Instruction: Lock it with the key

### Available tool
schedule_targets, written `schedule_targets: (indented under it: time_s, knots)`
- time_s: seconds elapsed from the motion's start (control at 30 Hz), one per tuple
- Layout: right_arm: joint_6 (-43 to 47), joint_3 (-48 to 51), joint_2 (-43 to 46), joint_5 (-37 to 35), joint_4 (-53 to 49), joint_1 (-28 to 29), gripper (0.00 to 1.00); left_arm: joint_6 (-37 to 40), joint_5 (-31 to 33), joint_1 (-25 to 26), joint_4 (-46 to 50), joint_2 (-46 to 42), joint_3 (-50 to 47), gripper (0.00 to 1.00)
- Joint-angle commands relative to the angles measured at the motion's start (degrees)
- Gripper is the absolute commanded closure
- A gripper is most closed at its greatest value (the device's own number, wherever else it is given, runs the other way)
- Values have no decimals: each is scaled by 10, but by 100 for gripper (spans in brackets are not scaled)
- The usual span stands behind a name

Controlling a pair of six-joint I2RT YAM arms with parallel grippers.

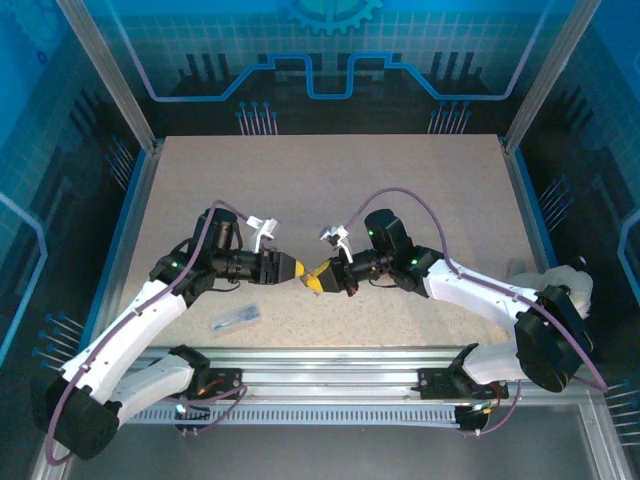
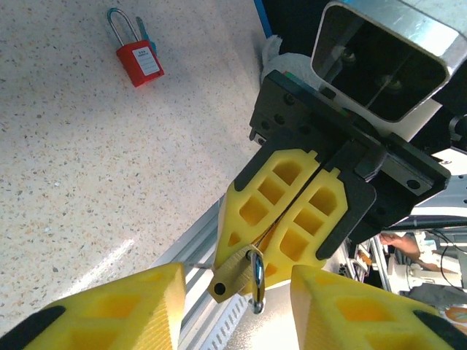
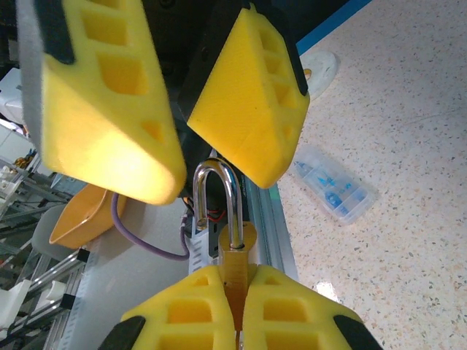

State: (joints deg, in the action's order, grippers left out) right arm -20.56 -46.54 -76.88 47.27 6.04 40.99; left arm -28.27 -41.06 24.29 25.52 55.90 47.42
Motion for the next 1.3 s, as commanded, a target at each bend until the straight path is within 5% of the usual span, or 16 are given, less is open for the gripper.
schedule_targets:
  time_s: [0.0,0.6,0.93,1.27]
  knots:
    - [0,-20,-4,24,1,9,100,14,-17,5,15,2,14,60]
    - [-4,-25,-12,50,2,10,100,27,-12,10,27,1,20,77]
    - [-8,-26,-18,71,8,10,100,32,-10,11,30,-3,21,79]
    - [-23,-23,-19,97,30,11,100,40,-3,14,38,-7,22,92]
